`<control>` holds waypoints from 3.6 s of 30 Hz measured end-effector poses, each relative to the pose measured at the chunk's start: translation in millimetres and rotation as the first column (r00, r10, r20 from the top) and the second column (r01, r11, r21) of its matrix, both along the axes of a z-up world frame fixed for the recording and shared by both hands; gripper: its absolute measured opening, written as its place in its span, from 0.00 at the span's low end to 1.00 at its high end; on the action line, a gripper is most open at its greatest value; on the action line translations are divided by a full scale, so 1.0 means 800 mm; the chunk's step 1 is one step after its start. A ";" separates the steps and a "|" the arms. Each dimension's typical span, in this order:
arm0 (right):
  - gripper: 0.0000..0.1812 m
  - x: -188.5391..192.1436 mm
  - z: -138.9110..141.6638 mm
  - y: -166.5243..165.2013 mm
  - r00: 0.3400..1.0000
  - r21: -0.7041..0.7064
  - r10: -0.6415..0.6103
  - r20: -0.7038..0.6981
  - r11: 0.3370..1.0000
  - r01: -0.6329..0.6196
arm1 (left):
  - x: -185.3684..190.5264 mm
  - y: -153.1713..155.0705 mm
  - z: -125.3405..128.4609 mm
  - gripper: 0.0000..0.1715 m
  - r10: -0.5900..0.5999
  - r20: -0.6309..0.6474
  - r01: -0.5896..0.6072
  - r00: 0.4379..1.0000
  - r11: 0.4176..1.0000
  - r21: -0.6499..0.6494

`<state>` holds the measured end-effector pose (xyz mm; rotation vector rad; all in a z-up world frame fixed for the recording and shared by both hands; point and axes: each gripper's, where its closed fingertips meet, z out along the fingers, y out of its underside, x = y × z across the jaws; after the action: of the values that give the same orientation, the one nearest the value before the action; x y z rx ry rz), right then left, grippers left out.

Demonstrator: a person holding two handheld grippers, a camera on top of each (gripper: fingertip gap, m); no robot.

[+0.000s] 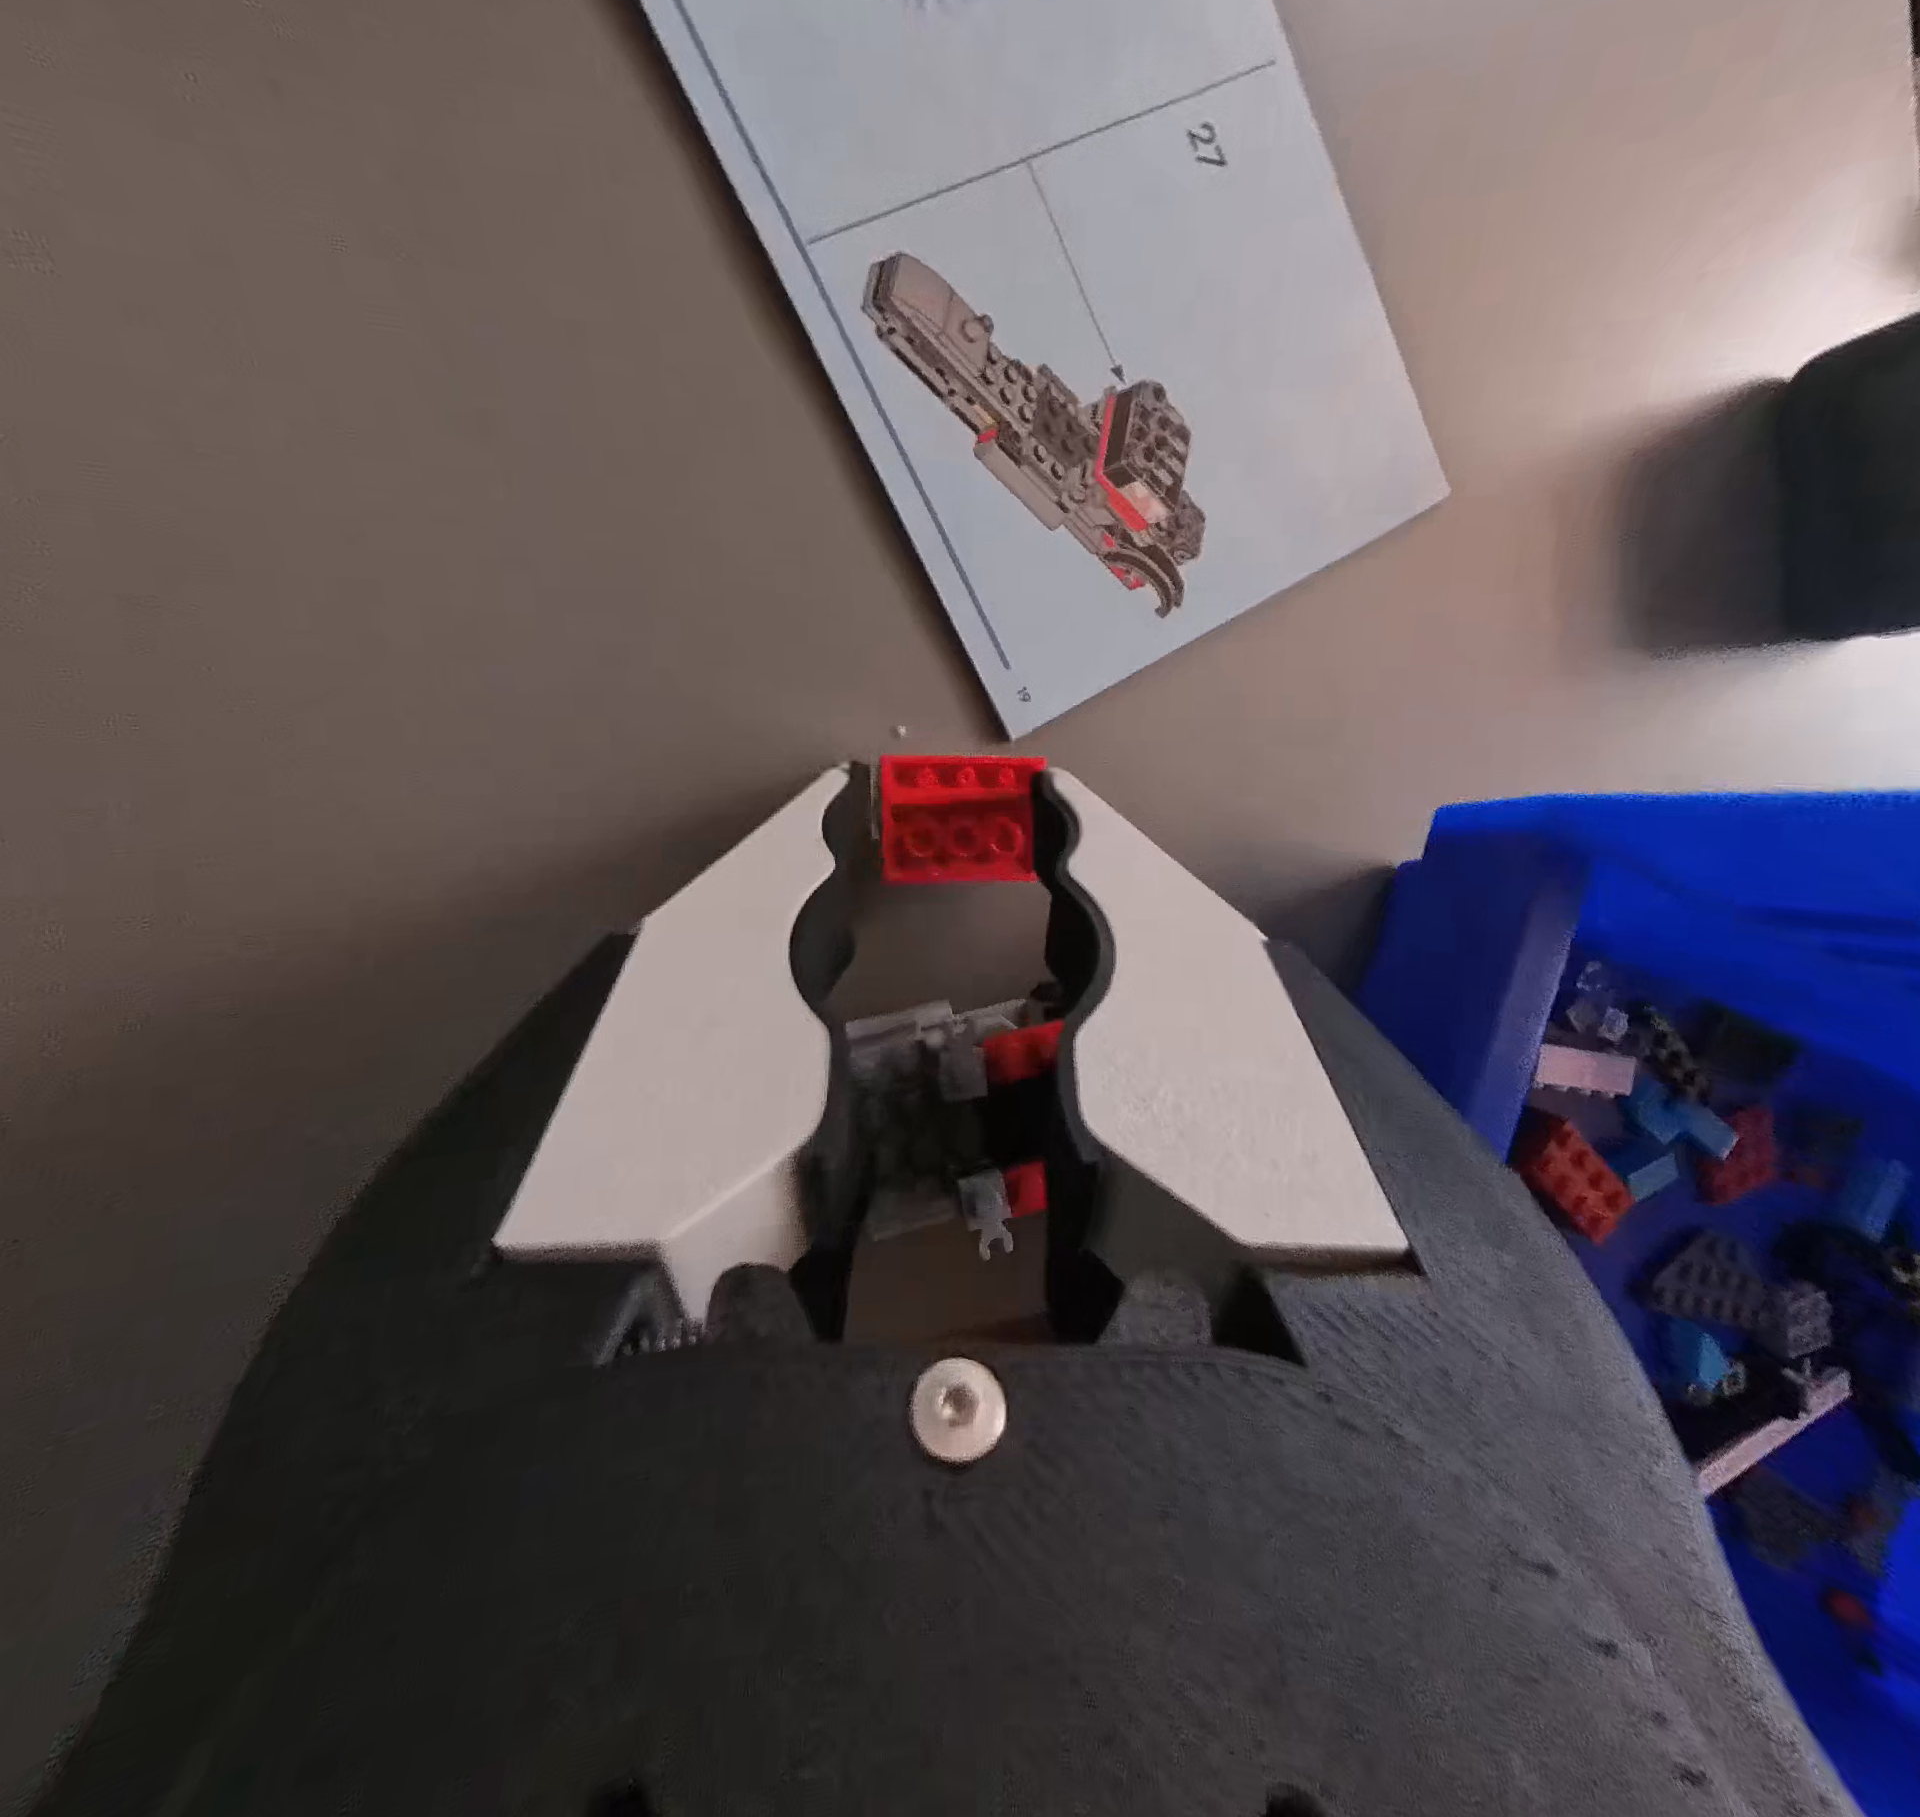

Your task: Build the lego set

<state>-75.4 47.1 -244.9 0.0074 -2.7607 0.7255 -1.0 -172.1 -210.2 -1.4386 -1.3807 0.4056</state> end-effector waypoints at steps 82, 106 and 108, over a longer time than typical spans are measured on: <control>0.21 0.056 0.086 -0.024 0.523 -0.496 -0.018 0.852 0.288 0.819 | -0.007 0.211 0.043 0.21 -0.381 -0.120 0.397 0.917 0.835 0.382; 0.22 0.093 0.086 -0.041 0.292 -0.336 0.210 0.933 0.224 0.915 | -0.009 0.241 0.034 0.14 -0.498 -0.202 0.488 0.843 0.867 -0.099; 0.23 0.098 0.091 -0.036 0.405 -0.441 0.174 0.898 0.317 0.840 | -0.007 0.241 0.022 0.13 -0.520 -0.111 0.520 0.847 0.854 -0.031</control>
<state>3.0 18.6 -172.3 -1.7298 -2.2154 2.4924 -7.0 20.4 -192.6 -1.6900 -0.8437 0.1299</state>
